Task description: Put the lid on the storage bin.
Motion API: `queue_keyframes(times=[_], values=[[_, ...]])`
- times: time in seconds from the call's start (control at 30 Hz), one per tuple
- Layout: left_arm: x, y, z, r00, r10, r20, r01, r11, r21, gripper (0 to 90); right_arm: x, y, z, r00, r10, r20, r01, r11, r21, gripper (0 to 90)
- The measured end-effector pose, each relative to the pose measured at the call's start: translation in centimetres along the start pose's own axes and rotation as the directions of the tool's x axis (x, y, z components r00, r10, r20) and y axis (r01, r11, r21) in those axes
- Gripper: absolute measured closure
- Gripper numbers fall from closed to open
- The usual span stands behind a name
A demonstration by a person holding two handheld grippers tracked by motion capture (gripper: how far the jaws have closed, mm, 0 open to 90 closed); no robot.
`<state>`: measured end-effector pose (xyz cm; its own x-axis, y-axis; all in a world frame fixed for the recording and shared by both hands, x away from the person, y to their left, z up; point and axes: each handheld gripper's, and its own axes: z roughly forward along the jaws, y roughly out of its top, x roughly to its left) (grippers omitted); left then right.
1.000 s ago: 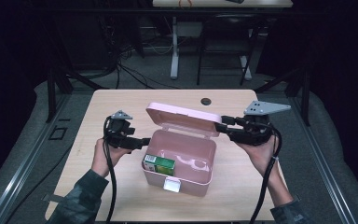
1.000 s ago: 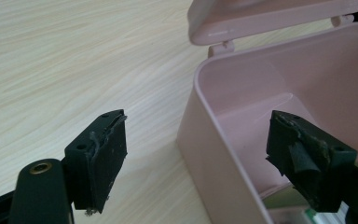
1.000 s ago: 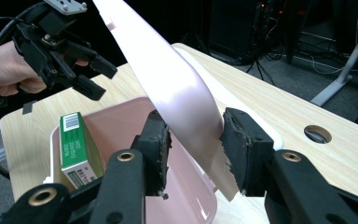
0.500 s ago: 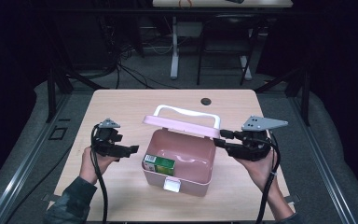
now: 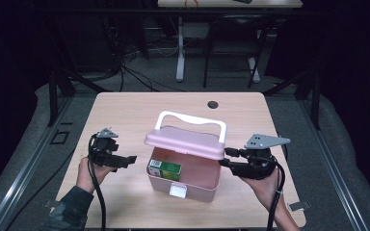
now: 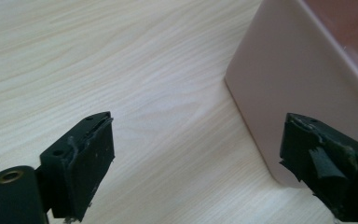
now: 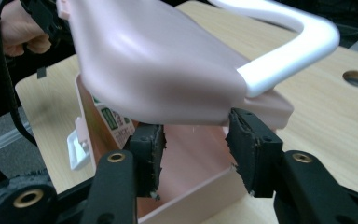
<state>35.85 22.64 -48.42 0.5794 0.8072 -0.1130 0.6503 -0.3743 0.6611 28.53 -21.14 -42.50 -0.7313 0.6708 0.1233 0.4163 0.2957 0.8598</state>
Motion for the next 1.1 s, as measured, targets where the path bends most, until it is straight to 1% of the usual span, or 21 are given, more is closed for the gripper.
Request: queue_keyframes(times=[0.07, 0.2, 0.23, 0.3, 0.37, 0.43, 0.47, 0.6, 0.63, 0.67, 0.73, 0.77, 0.87, 0.93, 1.03, 1.07, 1.1], values=[[0.0, -0.2, 0.3, 1.0, 0.002, 0.0, -0.002, 0.9999, 0.01, 6.1, 0.2, -0.6, 0.2, 1.0, 0.003, 0.001, -0.003, 0.9999, 0.012, 53.2], [0.0, -0.5, 0.8, 1.0, 0.0, 0.0, 0.0, 0.9997, 0.026, 5.7, 0.6, -1.4, 0.4, 1.0, 0.008, -0.003, -0.008, 0.9993, 0.036, 51.7], [0.0, -0.6, 0.9, 1.0, 0.005, -0.002, -0.005, 0.9995, 0.031, 5.6, 0.6, -1.7, 0.5, 0.9999, 0.011, -0.008, -0.011, 0.9992, 0.037, 51.3], [0.0, -0.6, 1.0, 1.0, 0.008, 0.002, -0.008, 0.9992, 0.04, 5.5, 0.8, -2.1, 0.6, 0.9997, 0.016, -0.018, -0.015, 0.9982, 0.058, 50.8], [0.0, -0.7, 1.1, 0.9999, 0.016, 0.001, -0.016, 0.9989, 0.044, 5.3, 1.0, -2.4, 0.7, 0.9992, 0.017, -0.037, -0.015, 0.9974, 0.07, 49.5], [0.0, -0.7, 1.1, 0.9998, 0.016, 0.008, -0.016, 0.9983, 0.056, 5.0, 1.4, -2.6, 0.7, 0.9993, 0.01, -0.036, -0.007, 0.9966, 0.082, 47.7], [0.0, -0.7, 1.1, 0.9998, 0.018, 0.007, -0.019, 0.9982, 0.057, 5.0, 1.4, -2.7, 0.7, 0.9991, 0.014, -0.039, -0.011, 0.9962, 0.087, 46.6], [0.1, -0.9, 1.3, 0.9998, 0.021, 0.008, -0.021, 0.9973, 0.071, 4.5, 1.8, -3.3, 0.5, 0.9988, 0.022, -0.044, -0.018, 0.9942, 0.106, 42.3], [0.1, -0.9, 1.3, 0.9998, 0.02, 0.006, -0.02, 0.9974, 0.069, 4.2, 1.8, -3.6, 0.4, 0.9986, 0.027, -0.046, -0.022, 0.9936, 0.11, 41.1], [0.1, -0.9, 1.4, 0.9997, 0.02, 0.013, -0.021, 0.997, 0.074, 4.0, 1.9, -3.8, 0.3, 0.9986, 0.03, -0.043, -0.025, 0.9928, 0.117, 40.3], [0.1, -1.0, 1.5, 0.9997, 0.024, 0.009, -0.025, 0.9962, 0.083, 3.3, 1.9, -4.4, 0.1, 0.9986, 0.036, -0.04, -0.03, 0.9912, 0.129, 37.9], [0.1, -1.0, 1.5, 0.9996, 0.026, 0.009, -0.027, 0.9958, 0.087, 3.0, 1.9, -4.8, 0.0, 0.9988, 0.036, -0.033, -0.031, 0.9895, 0.141, 37.2], [0.1, -1.2, 1.6, 0.9995, 0.032, -0.005, -0.032, 0.9945, 0.1, 1.9, 1.5, -5.5, -0.4, 0.9982, 0.055, -0.026, -0.05, 0.9886, 0.142, 34.8], [0.2, -1.3, 1.6, 0.9995, 0.031, -0.007, -0.03, 0.9941, 0.104, 1.5, 1.2, -6.0, -0.5, 0.9984, 0.056, -0.006, -0.055, 0.9867, 0.153, 32.2], [0.3, -1.4, 1.6, 0.999, 0.039, -0.023, -0.036, 0.9929, 0.114, 0.3, 0.4, -6.8, -0.7, 0.9976, 0.058, 0.037, -0.063, 0.9836, 0.169, 27.6], [0.4, -1.5, 1.6, 0.9985, 0.04, -0.038, -0.035, 0.9929, 0.114, 0.3, 0.2, -7.0, -0.7, 0.9968, 0.062, 0.051, -0.07, 0.9815, 0.178, 25.6], [0.5, -1.6, 1.7, 0.998, 0.045, -0.044, -0.039, 0.9922, 0.118, 0.3, -0.1, -7.3, -0.7, 0.9951, 0.064, 0.076, -0.078, 0.9782, 0.192, 22.4]])
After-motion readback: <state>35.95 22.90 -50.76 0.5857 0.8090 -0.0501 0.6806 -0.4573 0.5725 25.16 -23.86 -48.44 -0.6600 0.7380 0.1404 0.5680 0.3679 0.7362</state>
